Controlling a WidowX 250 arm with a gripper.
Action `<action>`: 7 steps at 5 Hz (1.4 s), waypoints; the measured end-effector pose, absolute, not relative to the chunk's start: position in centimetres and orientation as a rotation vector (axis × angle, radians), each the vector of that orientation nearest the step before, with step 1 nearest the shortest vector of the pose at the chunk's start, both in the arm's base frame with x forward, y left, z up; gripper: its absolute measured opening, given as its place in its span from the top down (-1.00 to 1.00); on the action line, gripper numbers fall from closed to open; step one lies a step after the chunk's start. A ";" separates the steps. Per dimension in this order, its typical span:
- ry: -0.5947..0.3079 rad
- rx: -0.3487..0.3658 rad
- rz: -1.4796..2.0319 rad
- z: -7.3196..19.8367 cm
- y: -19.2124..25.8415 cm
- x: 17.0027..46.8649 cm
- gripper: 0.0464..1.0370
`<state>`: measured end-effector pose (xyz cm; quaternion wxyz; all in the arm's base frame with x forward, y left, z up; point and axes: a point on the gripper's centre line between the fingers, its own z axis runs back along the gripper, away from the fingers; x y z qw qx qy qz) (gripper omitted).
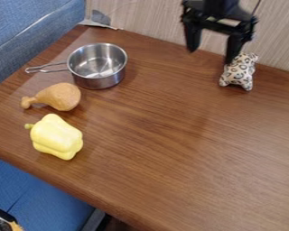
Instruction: Move the silver pot to the centre of the table
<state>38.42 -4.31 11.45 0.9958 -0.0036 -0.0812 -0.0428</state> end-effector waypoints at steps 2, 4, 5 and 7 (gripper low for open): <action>-0.132 0.141 -0.040 10.9 0.6 37.0 -0.93; -0.097 0.221 0.109 10.8 5.4 36.1 -0.93; -0.079 0.182 0.211 10.0 7.5 35.7 -0.93; 0.045 0.165 0.252 6.1 8.2 35.2 -0.93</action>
